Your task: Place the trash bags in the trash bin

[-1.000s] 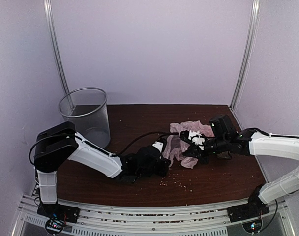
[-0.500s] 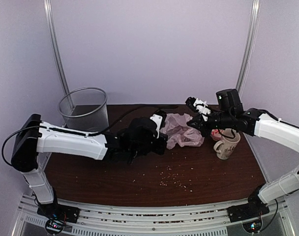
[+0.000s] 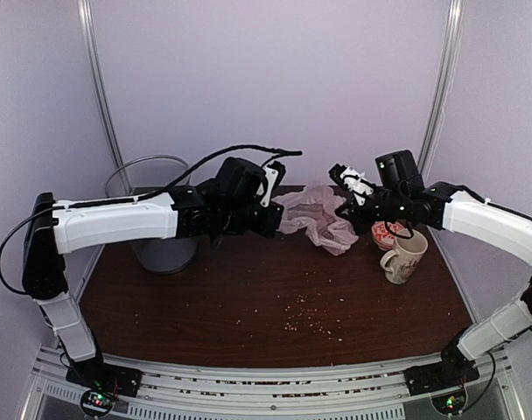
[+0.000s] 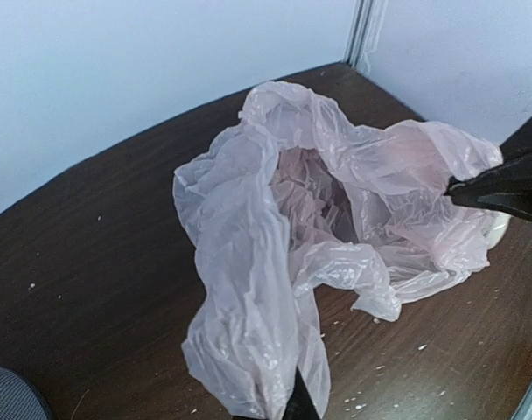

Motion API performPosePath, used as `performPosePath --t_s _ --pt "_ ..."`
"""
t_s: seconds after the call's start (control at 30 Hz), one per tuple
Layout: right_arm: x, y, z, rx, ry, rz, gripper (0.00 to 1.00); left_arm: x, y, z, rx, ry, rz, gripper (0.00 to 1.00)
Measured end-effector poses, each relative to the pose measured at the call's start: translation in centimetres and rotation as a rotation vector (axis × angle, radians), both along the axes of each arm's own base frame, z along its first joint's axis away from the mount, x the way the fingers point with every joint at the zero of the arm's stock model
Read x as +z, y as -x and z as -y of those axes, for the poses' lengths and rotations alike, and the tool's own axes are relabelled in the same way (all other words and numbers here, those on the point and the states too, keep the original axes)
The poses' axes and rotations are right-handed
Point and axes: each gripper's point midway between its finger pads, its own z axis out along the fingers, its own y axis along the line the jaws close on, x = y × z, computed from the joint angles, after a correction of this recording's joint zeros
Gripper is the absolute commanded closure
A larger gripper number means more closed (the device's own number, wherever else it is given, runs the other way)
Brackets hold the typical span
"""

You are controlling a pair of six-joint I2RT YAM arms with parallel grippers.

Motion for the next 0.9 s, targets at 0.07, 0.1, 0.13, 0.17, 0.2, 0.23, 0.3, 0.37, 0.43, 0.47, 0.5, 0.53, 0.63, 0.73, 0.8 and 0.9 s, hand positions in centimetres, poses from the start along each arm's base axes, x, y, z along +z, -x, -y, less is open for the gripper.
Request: performPosePath --t_s 0.07,0.1,0.13,0.17,0.2,0.23,0.3,0.37,0.43,0.47,0.5,0.53,0.63,0.73,0.8,0.9 --pt "-2.9 -0.8 -0.1 -0.021 0.038 -0.068 1.00 -1.8 -1.7 -0.7 0.018 -0.041 -0.041 1.00" --pt "-3.8 -1.3 0.0 -0.035 0.055 -0.092 1.00 -2.6 -2.9 -1.0 0.031 -0.062 -0.061 1.00" --pt "-4.3 -1.9 0.2 -0.050 0.073 -0.106 1.00 -2.9 -4.7 -1.0 0.050 -0.076 -0.075 1.00" --pt "-4.0 -2.9 0.2 -0.068 0.085 -0.110 1.00 -2.7 -6.4 -1.0 0.065 -0.078 -0.076 1.00" --pt "-2.9 -4.4 0.2 -0.091 0.088 -0.095 1.00 -1.9 -8.5 -0.8 0.086 -0.082 -0.067 1.00" --pt "-0.9 -6.2 0.1 -0.116 0.078 -0.056 1.00 -0.6 -10.1 -0.5 0.098 -0.082 -0.044 1.00" --pt "6.3 -9.8 0.3 -0.171 0.016 0.097 1.00 5.0 -13.6 -0.1 0.144 -0.054 0.082 1.00" --pt "14.6 -10.3 1.0 -0.195 -0.072 0.277 1.00 11.5 -13.7 -0.6 0.186 -0.048 0.250 1.00" --pt "22.2 -7.3 2.2 -0.181 -0.154 0.438 1.00 19.0 -9.5 -0.8 0.197 -0.057 0.457 1.00" --pt "25.7 -4.6 2.5 -0.142 -0.193 0.503 1.00 22.7 -5.5 -0.4 0.187 -0.025 0.584 1.00" --pt "29.1 -1.7 2.8 -0.099 -0.241 0.574 1.00 25.7 0.2 0.0 0.142 0.001 0.696 1.00" --pt "31.9 1.1 3.3 -0.060 -0.286 0.641 1.00 27.3 4.8 0.2 0.094 0.033 0.764 1.00" --pt "33.2 6.5 4.9 -0.015 -0.351 0.745 1.00 27.3 12.5 0.7 -0.019 0.111 0.809 1.00" --pt "24.0 3.2 4.3 -0.078 -0.271 0.644 1.00 18.7 3.1 -1.0 0.117 0.017 0.637 1.00" --pt "11.7 -0.4 2.2 -0.065 -0.116 0.404 1.00 9.4 -2.4 -2.9 0.187 -0.121 0.494 1.00" --pt "-8.0 1.3 2.2 0.006 0.132 -0.059 1.00 -9.3 -2.5 -7.2 0.150 -0.518 0.205 1.00"
